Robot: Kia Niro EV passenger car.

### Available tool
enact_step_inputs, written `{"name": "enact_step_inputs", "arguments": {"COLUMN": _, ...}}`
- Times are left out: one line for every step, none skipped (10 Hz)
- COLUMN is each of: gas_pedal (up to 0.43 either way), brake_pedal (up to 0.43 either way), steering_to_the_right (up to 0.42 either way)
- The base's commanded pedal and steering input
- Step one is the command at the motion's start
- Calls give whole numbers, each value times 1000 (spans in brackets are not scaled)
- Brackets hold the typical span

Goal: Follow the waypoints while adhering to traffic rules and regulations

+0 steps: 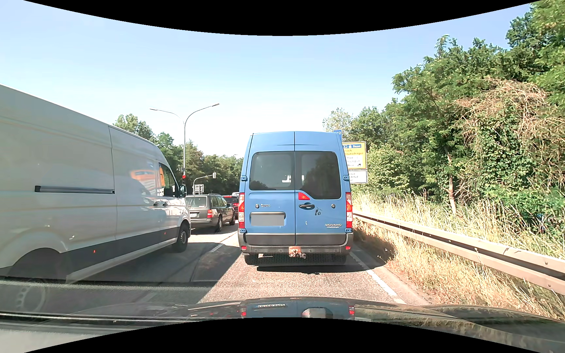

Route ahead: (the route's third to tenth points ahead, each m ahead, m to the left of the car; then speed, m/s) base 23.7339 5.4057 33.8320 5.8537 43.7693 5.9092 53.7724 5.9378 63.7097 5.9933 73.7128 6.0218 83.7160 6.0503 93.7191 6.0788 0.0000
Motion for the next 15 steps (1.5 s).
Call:
{"name": "enact_step_inputs", "arguments": {"gas_pedal": 0, "brake_pedal": 183, "steering_to_the_right": -3}}
{"name": "enact_step_inputs", "arguments": {"gas_pedal": 0, "brake_pedal": 189, "steering_to_the_right": -3}}
{"name": "enact_step_inputs", "arguments": {"gas_pedal": 0, "brake_pedal": 189, "steering_to_the_right": -3}}
{"name": "enact_step_inputs", "arguments": {"gas_pedal": 0, "brake_pedal": 189, "steering_to_the_right": -3}}
{"name": "enact_step_inputs", "arguments": {"gas_pedal": 0, "brake_pedal": 189, "steering_to_the_right": -3}}
{"name": "enact_step_inputs", "arguments": {"gas_pedal": 0, "brake_pedal": 183, "steering_to_the_right": -3}}
{"name": "enact_step_inputs", "arguments": {"gas_pedal": 0, "brake_pedal": 189, "steering_to_the_right": -3}}
{"name": "enact_step_inputs", "arguments": {"gas_pedal": 0, "brake_pedal": 189, "steering_to_the_right": -3}}
{"name": "enact_step_inputs", "arguments": {"gas_pedal": 0, "brake_pedal": 183, "steering_to_the_right": -3}}
{"name": "enact_step_inputs", "arguments": {"gas_pedal": 0, "brake_pedal": 189, "steering_to_the_right": -3}}
{"name": "enact_step_inputs", "arguments": {"gas_pedal": 0, "brake_pedal": 183, "steering_to_the_right": -3}}
{"name": "enact_step_inputs", "arguments": {"gas_pedal": 0, "brake_pedal": 183, "steering_to_the_right": -3}}
{"name": "enact_step_inputs", "arguments": {"gas_pedal": 0, "brake_pedal": 189, "steering_to_the_right": -3}}
{"name": "enact_step_inputs", "arguments": {"gas_pedal": 0, "brake_pedal": 189, "steering_to_the_right": -3}}
{"name": "enact_step_inputs", "arguments": {"gas_pedal": 0, "brake_pedal": 183, "steering_to_the_right": -3}}
